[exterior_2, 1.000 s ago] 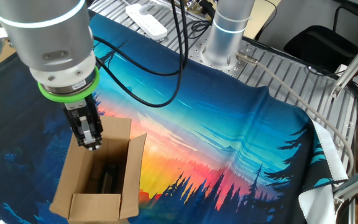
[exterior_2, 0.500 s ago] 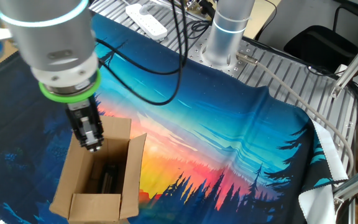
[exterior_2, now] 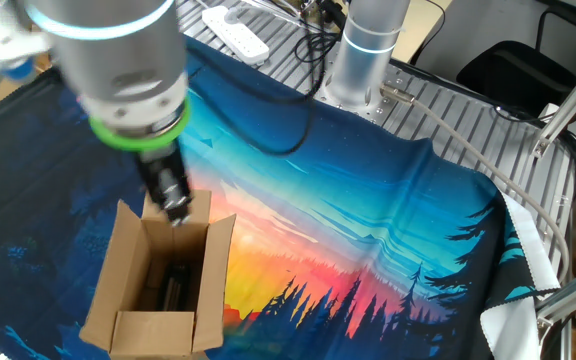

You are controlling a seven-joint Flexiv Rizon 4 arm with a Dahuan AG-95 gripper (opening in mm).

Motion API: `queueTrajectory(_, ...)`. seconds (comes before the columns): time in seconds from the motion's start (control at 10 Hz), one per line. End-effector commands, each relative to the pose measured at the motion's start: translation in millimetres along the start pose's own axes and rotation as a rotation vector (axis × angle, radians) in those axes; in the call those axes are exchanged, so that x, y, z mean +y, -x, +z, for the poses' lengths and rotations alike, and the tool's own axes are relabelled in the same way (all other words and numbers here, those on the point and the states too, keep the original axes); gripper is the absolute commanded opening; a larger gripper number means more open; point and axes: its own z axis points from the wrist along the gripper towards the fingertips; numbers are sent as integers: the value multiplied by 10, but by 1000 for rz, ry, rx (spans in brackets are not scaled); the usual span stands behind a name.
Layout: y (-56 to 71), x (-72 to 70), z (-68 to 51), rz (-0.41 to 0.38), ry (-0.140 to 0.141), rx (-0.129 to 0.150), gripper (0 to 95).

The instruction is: Cover the box

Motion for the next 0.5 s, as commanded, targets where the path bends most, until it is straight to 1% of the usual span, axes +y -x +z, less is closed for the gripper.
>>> queueTrajectory(0.1,-133,-160,55,-25,7,-6,380)
queueTrajectory(0.2,-152,-268,75,-38,13,-1,380)
queueTrajectory(0.3,-160,-366,95,-55,14,-3,380)
queueTrajectory(0.4,-165,-433,117,-67,19,-6,380)
queueTrajectory(0.5,-172,-565,200,-86,29,-17,380)
